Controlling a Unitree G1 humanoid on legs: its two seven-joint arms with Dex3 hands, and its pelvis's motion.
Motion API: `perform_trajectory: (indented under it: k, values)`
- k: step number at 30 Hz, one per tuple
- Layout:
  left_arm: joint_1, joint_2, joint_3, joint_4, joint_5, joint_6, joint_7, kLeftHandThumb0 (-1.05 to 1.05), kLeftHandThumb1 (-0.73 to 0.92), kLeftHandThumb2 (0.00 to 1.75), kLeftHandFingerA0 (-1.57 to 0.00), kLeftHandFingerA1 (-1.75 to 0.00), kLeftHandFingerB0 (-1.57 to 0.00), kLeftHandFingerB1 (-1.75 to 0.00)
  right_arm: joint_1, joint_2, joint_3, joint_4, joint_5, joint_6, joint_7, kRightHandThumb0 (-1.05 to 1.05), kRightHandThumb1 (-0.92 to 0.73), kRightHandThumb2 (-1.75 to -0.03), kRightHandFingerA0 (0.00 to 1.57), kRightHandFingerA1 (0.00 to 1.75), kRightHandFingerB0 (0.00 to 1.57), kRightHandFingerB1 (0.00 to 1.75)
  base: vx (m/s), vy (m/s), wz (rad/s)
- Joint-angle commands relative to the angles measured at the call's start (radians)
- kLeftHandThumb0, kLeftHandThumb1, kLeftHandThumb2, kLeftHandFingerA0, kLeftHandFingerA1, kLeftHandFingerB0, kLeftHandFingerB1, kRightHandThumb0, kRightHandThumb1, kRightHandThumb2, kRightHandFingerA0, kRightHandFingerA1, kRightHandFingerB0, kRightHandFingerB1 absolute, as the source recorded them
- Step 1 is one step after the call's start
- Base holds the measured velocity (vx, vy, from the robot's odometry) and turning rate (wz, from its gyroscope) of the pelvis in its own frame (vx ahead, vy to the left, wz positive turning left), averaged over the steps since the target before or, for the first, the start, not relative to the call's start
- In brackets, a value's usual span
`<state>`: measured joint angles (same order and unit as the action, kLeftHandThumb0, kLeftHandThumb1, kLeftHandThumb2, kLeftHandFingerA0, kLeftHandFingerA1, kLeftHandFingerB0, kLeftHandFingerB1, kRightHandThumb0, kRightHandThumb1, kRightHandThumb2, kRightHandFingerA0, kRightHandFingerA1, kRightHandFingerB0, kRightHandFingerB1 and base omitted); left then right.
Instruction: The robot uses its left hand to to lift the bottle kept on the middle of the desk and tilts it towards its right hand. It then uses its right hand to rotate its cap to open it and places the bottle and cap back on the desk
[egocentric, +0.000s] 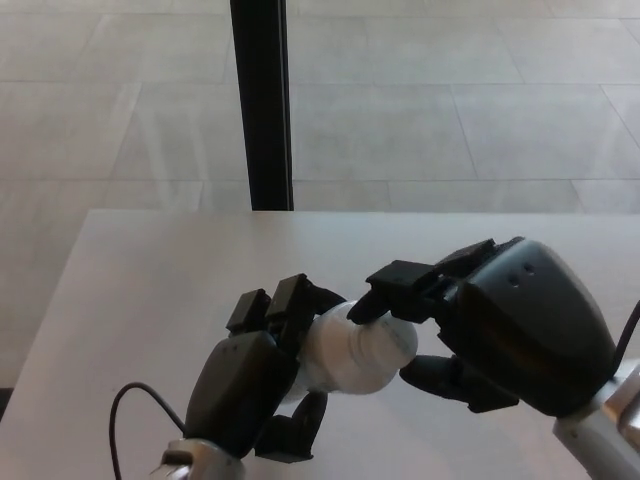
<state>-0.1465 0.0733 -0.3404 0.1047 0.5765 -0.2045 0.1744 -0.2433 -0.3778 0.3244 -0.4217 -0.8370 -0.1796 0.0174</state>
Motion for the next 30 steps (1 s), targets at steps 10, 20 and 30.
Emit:
perform_trajectory:
  k: [10, 20, 30]
  values:
    - [0.001, -0.007, -0.011, 0.004, -0.004, 0.004, -0.001, 0.02, 0.57, 1.40, -1.20, -1.74, -1.08, -1.51, -0.249, -0.285, -0.065, 0.201, -0.118, -0.589, -0.459, -0.41, -0.54, -0.72, 1.03, 1.53, 0.78, 0.90, 0.00, 0.000, 0.00]
    - [0.011, 0.007, -0.013, -0.003, 0.005, -0.006, -0.004, 0.38, 0.56, 1.39, -1.25, -1.46, -1.16, -1.35, -0.334, -0.357, -0.096, 0.319, -0.158, -0.767, -0.655, -0.36, -0.55, -0.63, 0.96, 1.40, 0.69, 0.88, 0.00, 0.000, 0.00]
    - [0.014, -0.007, -0.020, -0.016, 0.004, 0.015, -0.017, 0.31, 0.48, 1.60, -1.19, -1.75, -1.12, -1.57, -0.444, -0.388, -0.206, 0.349, -0.084, -0.838, -0.676, -0.30, -0.53, -0.66, 0.97, 1.45, 0.73, 0.90, 0.00, 0.000, 0.00]
